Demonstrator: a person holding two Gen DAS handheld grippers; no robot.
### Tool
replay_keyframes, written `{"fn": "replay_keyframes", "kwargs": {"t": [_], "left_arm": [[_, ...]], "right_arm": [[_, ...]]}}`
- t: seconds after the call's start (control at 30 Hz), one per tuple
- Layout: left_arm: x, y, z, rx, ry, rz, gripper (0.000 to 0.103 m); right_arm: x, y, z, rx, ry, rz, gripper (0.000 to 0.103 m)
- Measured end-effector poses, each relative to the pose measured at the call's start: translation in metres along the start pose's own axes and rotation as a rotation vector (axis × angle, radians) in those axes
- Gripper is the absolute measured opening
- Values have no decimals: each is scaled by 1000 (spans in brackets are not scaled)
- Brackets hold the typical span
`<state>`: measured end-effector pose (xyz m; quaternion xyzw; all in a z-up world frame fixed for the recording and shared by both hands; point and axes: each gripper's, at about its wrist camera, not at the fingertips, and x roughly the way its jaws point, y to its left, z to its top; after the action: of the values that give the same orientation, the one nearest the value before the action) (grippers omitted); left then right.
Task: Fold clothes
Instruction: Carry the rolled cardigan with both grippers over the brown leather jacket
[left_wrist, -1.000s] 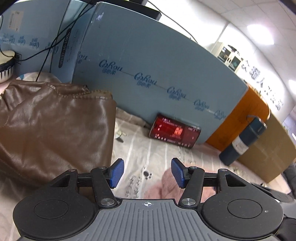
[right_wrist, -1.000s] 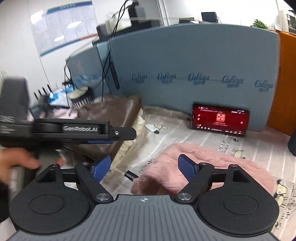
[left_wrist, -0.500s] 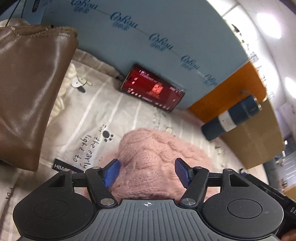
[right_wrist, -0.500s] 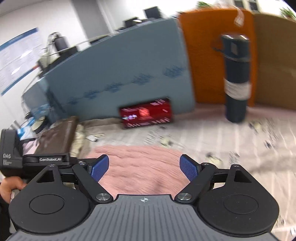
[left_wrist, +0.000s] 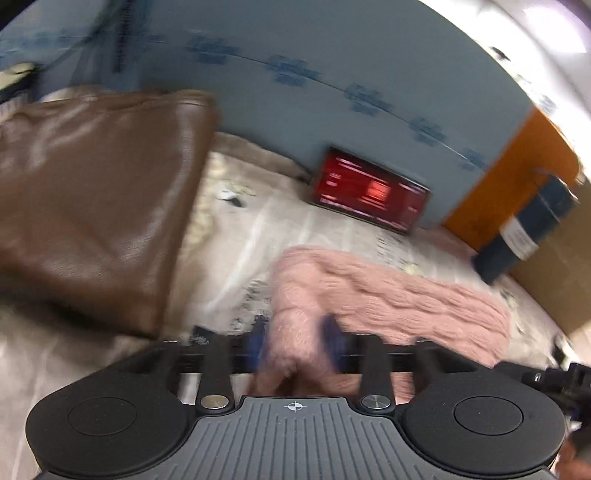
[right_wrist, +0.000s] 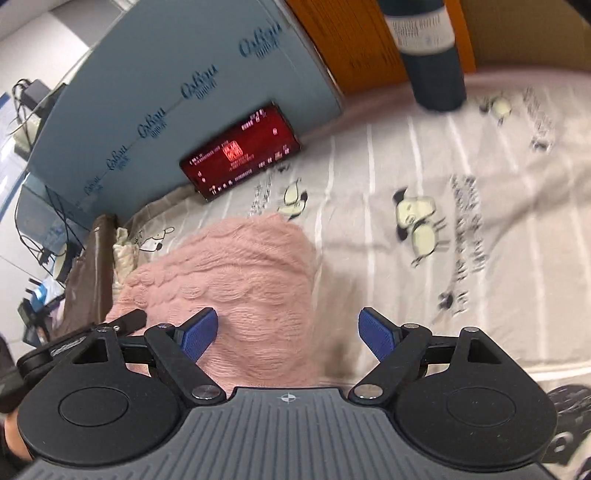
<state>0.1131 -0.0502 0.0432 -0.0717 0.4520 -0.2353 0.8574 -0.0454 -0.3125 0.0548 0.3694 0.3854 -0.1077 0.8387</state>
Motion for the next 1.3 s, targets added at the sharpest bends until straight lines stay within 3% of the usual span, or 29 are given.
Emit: {"fn": "replay_keyframes", "kwargs": {"t": [0.1,0.27,0.3,0.33,0.37,0.43,0.5,0.7,0.8,1.0,1.1,1.3], "left_arm": [[5,6,-4,-98,31,10,74],[28,24,-11,-280,95,-108,74],[29,22,-12,-271,81,-120,70],[30,20,-14,-263,68,-131,52],[28,17,-15,-245,53,-138,44],[22,10,-15,-198,19,-147,29],[9,6,-14,-166,-24,-166,26],[-71,24,6,-148,-242,-242,26],[-108,48,24,-146,-378,-202,27],[-134,118,61,-190,-514,-34,27],[-135,154,70,-219,-511,32,27],[-110,198,77,-261,-454,104,27]], "right_arm": [[13,-1,1,43,20,11,83],[29,-5,-2,115,33,37,79],[32,-6,-2,133,37,41,69],[35,-6,-3,149,39,44,61],[34,-5,-4,152,33,45,53],[31,-1,-6,156,19,48,43],[19,8,-6,138,-7,76,37],[-25,59,10,26,-98,253,36],[-23,112,25,-76,-109,350,36],[28,231,41,-285,-63,439,36],[63,271,41,-319,-8,438,36],[125,300,35,-382,82,365,36]]}}
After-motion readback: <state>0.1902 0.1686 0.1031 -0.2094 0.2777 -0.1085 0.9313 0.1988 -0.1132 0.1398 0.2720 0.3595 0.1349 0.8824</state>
